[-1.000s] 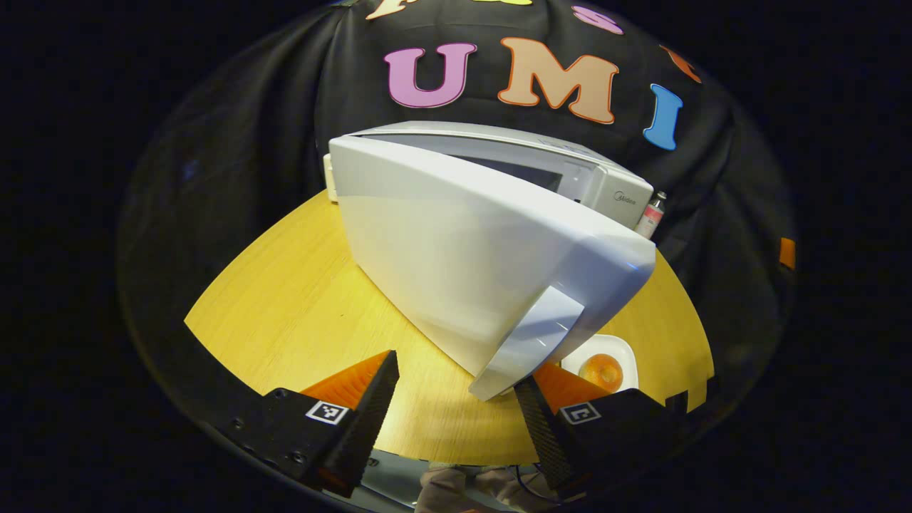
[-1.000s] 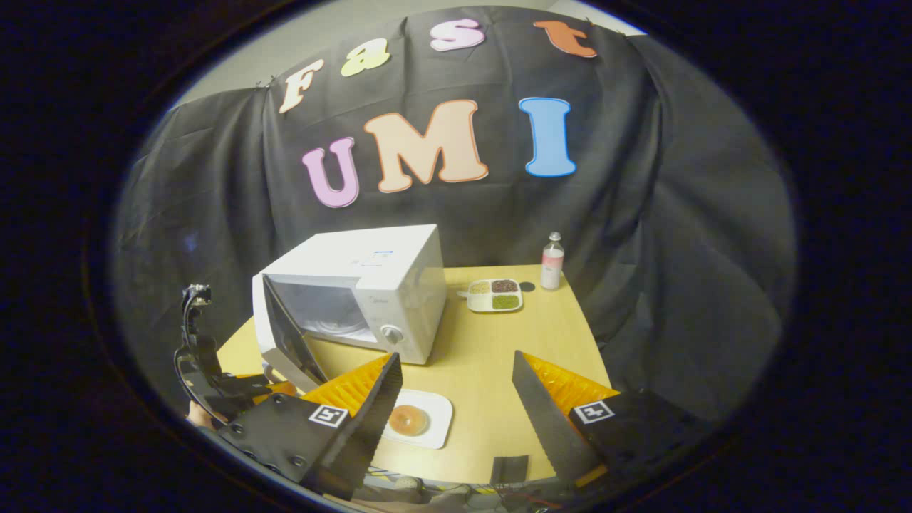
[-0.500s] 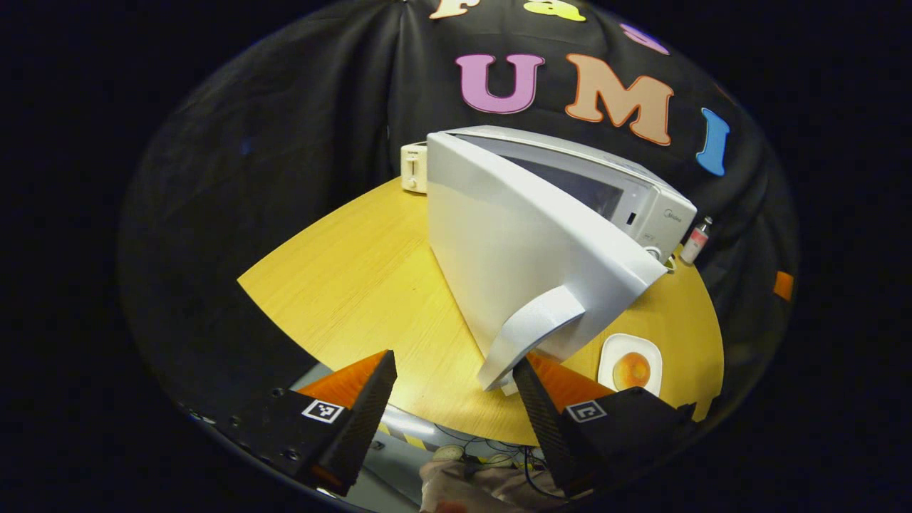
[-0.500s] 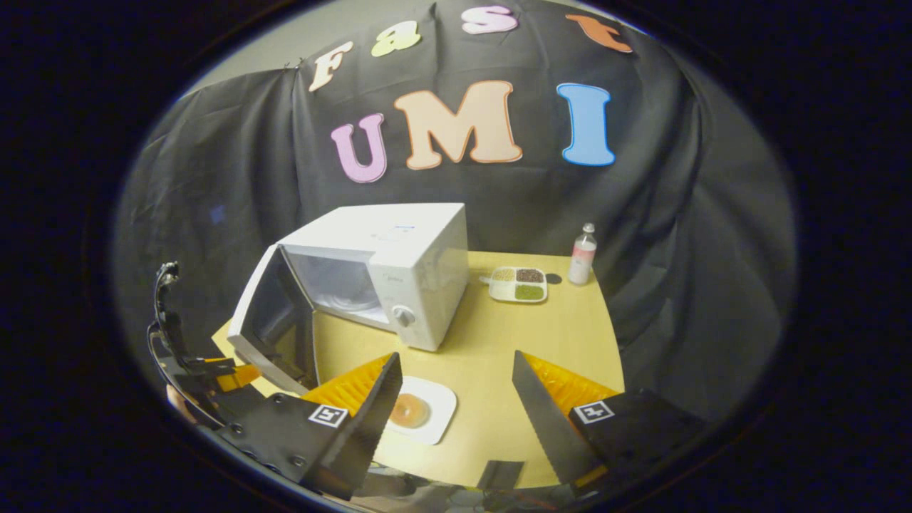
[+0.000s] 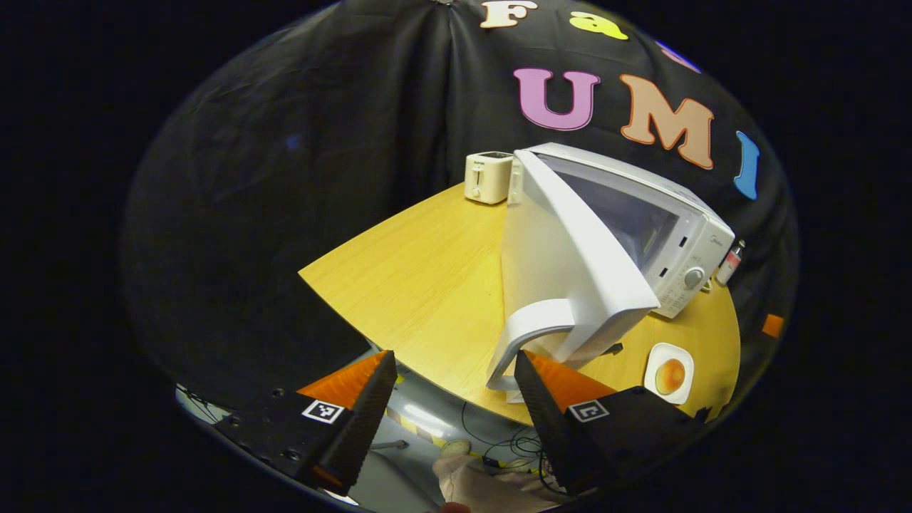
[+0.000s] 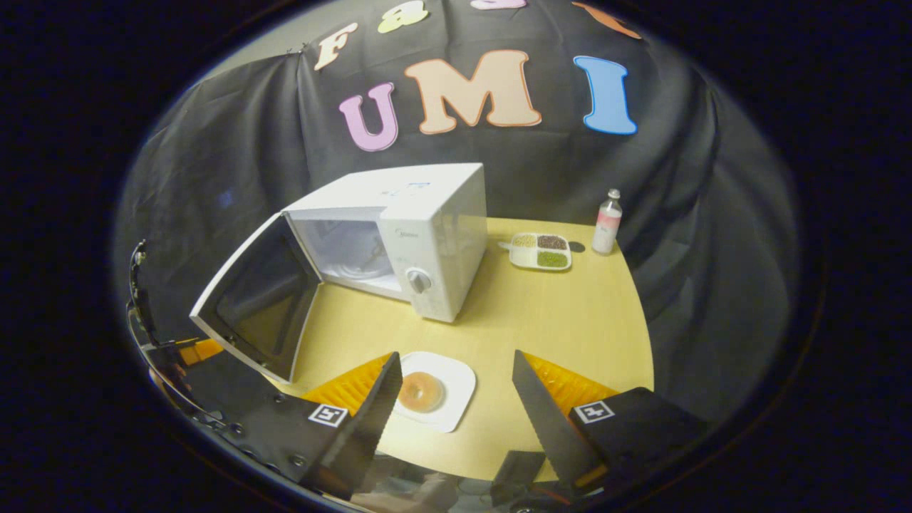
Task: Open the microwave oven with the left hand, put the food in, and close the microwave oven.
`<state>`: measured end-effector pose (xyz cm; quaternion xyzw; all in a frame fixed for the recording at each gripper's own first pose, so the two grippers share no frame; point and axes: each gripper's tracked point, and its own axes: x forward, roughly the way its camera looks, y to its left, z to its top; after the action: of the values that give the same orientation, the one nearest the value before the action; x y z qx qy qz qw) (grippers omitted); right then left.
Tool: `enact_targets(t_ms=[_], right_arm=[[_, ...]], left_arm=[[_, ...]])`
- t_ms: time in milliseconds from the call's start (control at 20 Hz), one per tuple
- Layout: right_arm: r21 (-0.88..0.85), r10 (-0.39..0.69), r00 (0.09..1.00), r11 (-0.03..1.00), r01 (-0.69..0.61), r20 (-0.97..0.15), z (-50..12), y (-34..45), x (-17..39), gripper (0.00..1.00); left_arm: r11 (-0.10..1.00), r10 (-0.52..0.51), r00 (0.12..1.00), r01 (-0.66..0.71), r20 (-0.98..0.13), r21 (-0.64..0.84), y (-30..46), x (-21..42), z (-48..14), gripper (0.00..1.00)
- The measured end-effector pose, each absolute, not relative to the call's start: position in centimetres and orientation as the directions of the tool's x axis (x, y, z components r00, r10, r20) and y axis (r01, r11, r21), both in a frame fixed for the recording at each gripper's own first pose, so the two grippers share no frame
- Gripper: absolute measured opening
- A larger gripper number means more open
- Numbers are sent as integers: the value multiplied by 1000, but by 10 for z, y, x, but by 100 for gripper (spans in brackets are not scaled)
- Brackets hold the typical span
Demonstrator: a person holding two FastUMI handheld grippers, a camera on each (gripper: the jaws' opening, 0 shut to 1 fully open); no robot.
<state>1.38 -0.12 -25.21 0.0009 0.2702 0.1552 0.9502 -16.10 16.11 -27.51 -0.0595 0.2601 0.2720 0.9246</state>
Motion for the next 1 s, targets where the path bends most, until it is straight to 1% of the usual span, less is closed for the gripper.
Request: enact_targets(t_ms=[150,200,250,450,650,750,800,850,900,950,1000], right_arm=[[80,274,794,958,-276,-543,-273,13,18,99],[78,265,789,960,-267,-555,-281,18,19,99],[83,256,787,963,-255,-561,-288,23,21,99],[99,211,777,977,-189,-593,-318,47,26,99],[95,171,736,985,-145,-655,-359,65,25,99],[80,161,708,986,-146,-688,-380,70,22,99],[56,147,694,987,-153,-705,-389,71,23,94],[32,136,680,986,-164,-721,-398,70,22,94],[15,128,667,985,-172,-734,-406,71,21,99],[12,128,653,984,-180,-746,-413,72,21,99],[10,127,637,983,-184,-760,-420,73,22,94]], left_arm=[[838,478,716,-546,-509,19,183,-168,-275,98],[841,475,717,-541,-510,23,190,-168,-276,95],[847,470,721,-531,-509,30,198,-170,-277,95],[868,449,727,-493,-520,60,235,-176,-269,96],[872,441,724,-485,-531,63,273,-188,-267,95],[870,440,712,-490,-547,61,293,-193,-270,96],[864,449,704,-500,-551,64,305,-196,-271,96],[856,459,698,-512,-549,64,315,-199,-270,96],[849,467,694,-526,-547,57,323,-201,-268,96],[839,477,692,-543,-542,46,331,-201,-263,96],[829,487,695,-559,-529,30,337,-201,-259,96]])
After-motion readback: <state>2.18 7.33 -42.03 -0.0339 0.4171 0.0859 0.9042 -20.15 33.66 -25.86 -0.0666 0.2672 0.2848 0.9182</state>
